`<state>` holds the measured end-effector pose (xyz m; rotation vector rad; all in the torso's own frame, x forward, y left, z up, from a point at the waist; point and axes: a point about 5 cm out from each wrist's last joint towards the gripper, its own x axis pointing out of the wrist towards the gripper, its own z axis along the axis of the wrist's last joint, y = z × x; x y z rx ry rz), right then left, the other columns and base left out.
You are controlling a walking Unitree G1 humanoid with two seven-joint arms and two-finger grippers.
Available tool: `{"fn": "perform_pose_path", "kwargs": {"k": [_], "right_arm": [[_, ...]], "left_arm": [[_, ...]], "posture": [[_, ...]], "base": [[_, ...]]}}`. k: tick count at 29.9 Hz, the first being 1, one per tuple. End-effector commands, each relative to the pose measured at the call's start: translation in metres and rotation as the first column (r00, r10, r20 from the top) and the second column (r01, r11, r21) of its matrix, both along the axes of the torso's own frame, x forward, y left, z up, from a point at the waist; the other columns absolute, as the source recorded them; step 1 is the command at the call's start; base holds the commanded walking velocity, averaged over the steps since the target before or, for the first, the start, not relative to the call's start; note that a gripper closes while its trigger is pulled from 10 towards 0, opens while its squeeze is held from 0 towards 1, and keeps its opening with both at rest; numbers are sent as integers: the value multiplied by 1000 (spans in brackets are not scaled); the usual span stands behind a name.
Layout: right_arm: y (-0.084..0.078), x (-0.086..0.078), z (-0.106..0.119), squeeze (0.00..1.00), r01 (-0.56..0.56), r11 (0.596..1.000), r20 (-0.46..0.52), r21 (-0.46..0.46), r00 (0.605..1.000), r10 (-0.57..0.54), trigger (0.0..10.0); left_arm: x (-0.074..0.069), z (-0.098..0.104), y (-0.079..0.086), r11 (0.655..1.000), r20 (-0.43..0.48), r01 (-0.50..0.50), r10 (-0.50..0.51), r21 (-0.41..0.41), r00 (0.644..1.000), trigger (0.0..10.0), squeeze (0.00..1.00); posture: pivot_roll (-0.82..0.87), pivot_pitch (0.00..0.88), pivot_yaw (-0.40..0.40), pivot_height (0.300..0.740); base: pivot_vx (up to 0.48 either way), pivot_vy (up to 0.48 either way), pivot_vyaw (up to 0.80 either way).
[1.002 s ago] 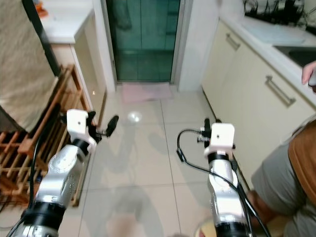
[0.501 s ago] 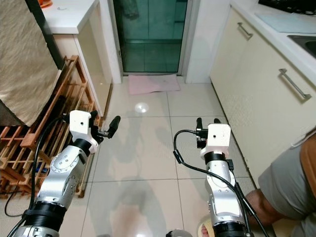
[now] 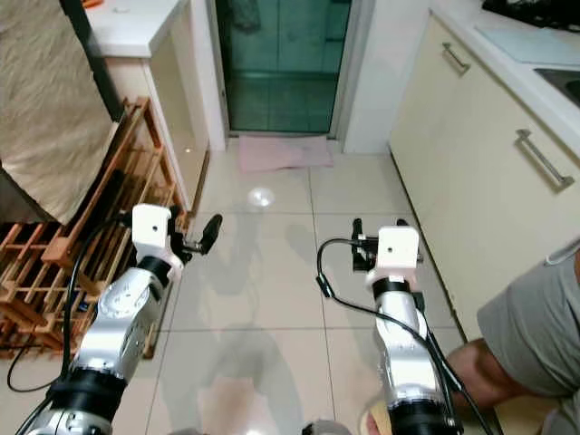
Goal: Restocking fridge
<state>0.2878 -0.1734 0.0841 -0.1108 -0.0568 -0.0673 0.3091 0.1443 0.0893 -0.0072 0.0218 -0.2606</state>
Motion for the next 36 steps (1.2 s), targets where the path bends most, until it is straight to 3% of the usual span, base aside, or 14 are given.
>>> {"fn": "perform_pose_path", "kwargs": {"k": [1,11,16,22,36], "right_arm": [[3,3,-1,1000,-4,1000,-1,2,1000,4,10000],[8,13,-1,1000,31,999,9,31,999,-31,10000],[12,19,0,1000,-3,999,11,37,1000,2,10000],[16,21,0,1000,-38,999,11,-7,999,39,10000],[13,23,3,1000,-11,1000,38,7,999,11,10000]], "left_arm": [[2,1,-2,1000,5,6,-6,13,1000,10000,0],[8,3,-3,1000,0,23,-23,0,1000,10000,0],[16,11,-9,1000,35,17,-17,-7,999,10000,0],[13,7,-7,1000,37,6,-6,-7,999,10000,0],[14,8,-10,1000,49,11,-10,-14,999,10000,0]], "posture": [[-60,0,-15,740],[-50,0,8,740],[-26,0,-33,740],[-39,0,-41,740],[-53,0,-22,740]], "base": [[0,0,0],[0,0,0],[0,0,0],[0,0,777],[0,0,796]]}}
